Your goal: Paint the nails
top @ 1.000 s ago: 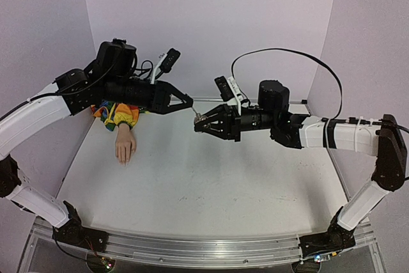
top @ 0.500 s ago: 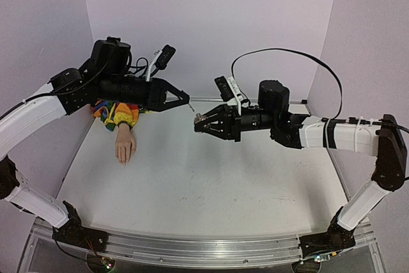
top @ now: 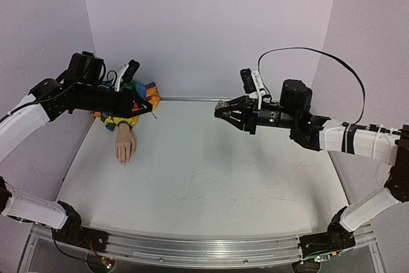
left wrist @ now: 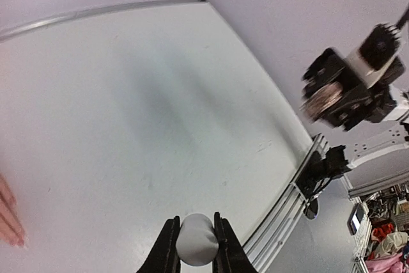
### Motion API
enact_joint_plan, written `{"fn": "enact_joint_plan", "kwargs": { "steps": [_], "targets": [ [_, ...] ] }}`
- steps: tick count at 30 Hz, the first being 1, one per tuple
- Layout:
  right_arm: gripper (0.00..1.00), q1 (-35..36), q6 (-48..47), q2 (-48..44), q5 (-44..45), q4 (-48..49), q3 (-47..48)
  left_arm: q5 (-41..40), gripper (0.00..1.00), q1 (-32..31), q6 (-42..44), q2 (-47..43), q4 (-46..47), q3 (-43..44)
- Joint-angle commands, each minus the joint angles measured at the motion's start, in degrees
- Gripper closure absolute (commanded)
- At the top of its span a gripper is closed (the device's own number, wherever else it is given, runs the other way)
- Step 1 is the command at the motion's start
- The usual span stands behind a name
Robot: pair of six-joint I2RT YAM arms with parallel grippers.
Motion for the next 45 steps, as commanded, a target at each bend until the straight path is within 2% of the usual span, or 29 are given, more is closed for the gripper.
{"fn": "enact_joint_plan", "kwargs": {
  "steps": [1, 8, 11, 19, 31, 45],
  "targets": [
    [1.00, -2.26, -3.15, -6.05, 4.40, 1.82, -1.39, -2.32, 1.00, 6.68, 1.13, -1.65, -8.65, -4.67],
    [1.00, -2.90, -9.76, -8.08, 7.23, -3.38, -2.80, -6.34, 1.00, 15.41, 0.72, 0.83, -10.69, -11.92],
    [1.00, -3.10, -11.47, -8.66, 8.45, -3.77, -3.64, -11.47, 1.00, 16.52, 1.56, 3.44, -10.38, -13.11],
    [1.00, -3.11, -13.85, -9.11, 11.52, -4.10, -4.93, -19.75, 1.00, 17.57, -1.33, 8.86, -1.44, -16.18],
    [1.00, -3.20, -15.19, -7.28, 11.36, -4.18, -4.62, -19.44, 1.00, 19.46, -2.15, 13.91, 6.76, -21.47],
    [1.00, -3.20, -15.30, -6.97, 11.72, -4.20, -5.10, -18.42, 1.00, 19.99, -2.42, 16.53, 11.34, -24.52]
  ]
}}
